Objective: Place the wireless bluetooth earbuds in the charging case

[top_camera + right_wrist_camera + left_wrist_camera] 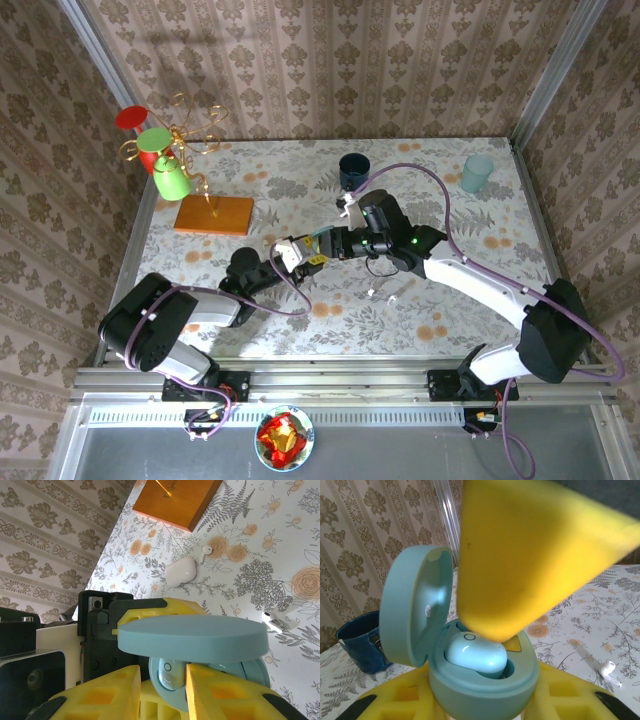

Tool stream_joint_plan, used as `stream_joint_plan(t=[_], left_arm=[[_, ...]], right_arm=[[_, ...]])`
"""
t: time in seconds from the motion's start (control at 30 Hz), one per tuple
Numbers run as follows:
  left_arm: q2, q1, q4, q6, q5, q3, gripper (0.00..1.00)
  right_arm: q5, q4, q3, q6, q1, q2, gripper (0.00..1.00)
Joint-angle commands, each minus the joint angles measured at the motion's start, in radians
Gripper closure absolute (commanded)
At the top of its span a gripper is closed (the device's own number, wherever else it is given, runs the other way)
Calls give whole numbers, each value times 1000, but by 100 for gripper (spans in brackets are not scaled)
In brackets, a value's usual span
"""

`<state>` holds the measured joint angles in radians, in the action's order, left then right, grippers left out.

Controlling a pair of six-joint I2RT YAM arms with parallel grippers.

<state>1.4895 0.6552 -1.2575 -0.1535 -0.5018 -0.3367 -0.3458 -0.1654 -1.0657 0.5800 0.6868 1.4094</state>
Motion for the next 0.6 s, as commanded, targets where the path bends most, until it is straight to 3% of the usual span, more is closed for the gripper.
stream_joint_plan(t=[0.0, 0.33, 0.57], left_arm=[[-2, 7, -31, 13, -6, -28, 69], [-12, 7, -31, 11, 13, -20, 69], [-6, 10, -31, 8, 3, -18, 69]], right_arm=[[37, -19, -4, -5, 2, -64, 68], [54, -41, -1, -13, 2, -147, 66], [65, -81, -99, -48, 2, -71, 65]])
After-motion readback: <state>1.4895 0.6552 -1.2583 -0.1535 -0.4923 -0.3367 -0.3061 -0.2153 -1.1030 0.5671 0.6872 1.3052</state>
